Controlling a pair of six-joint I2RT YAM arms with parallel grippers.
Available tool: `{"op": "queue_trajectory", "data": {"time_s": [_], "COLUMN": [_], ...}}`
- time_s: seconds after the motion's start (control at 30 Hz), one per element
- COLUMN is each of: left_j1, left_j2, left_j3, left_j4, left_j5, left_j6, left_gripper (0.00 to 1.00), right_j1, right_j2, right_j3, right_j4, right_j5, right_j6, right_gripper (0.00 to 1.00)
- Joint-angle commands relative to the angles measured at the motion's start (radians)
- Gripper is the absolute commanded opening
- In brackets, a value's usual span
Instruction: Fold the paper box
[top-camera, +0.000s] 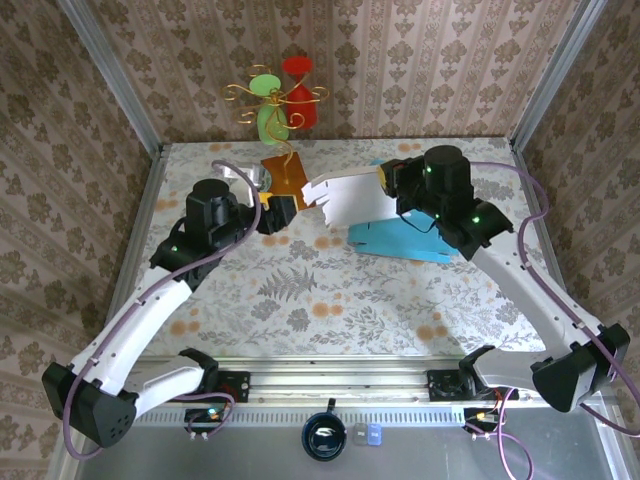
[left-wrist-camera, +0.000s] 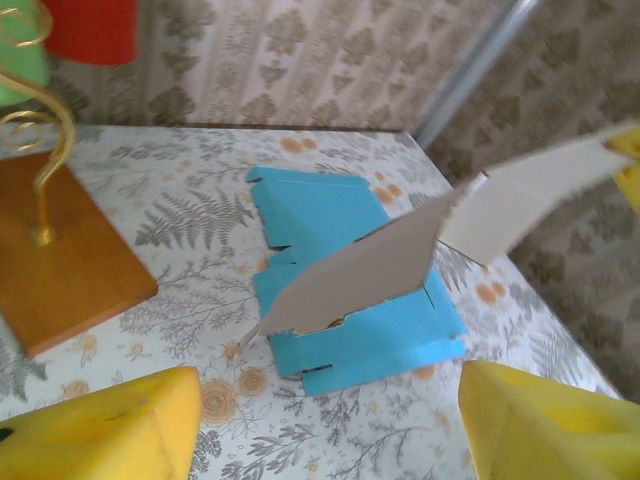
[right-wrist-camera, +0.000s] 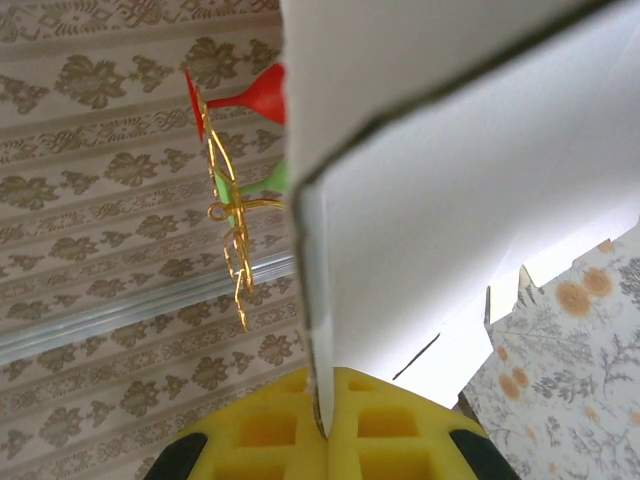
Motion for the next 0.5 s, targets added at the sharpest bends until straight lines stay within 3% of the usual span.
{"op": "queue_trajectory", "data": {"time_s": [0.0,0.47], "left_j1": [-0.001,-0.001], "left_j2": [-0.005,0.190], "left_j3": [-0.015,0.028], "left_j4": [0.052,0.206], "left_j5": [0.128,0.265], "left_j6": [0.245,0.433], "left_gripper": [0.73,0.79], "right_j1": [-0.008,-0.034], "right_j2": [-0.004,0.014], "right_j3": [0.076,0.145], "right_j4": [-0.173,-0.277], "right_j5": [0.021,-0.055], "right_j6": [0.060,0.085], "right_gripper": [0.00,0.00]}}
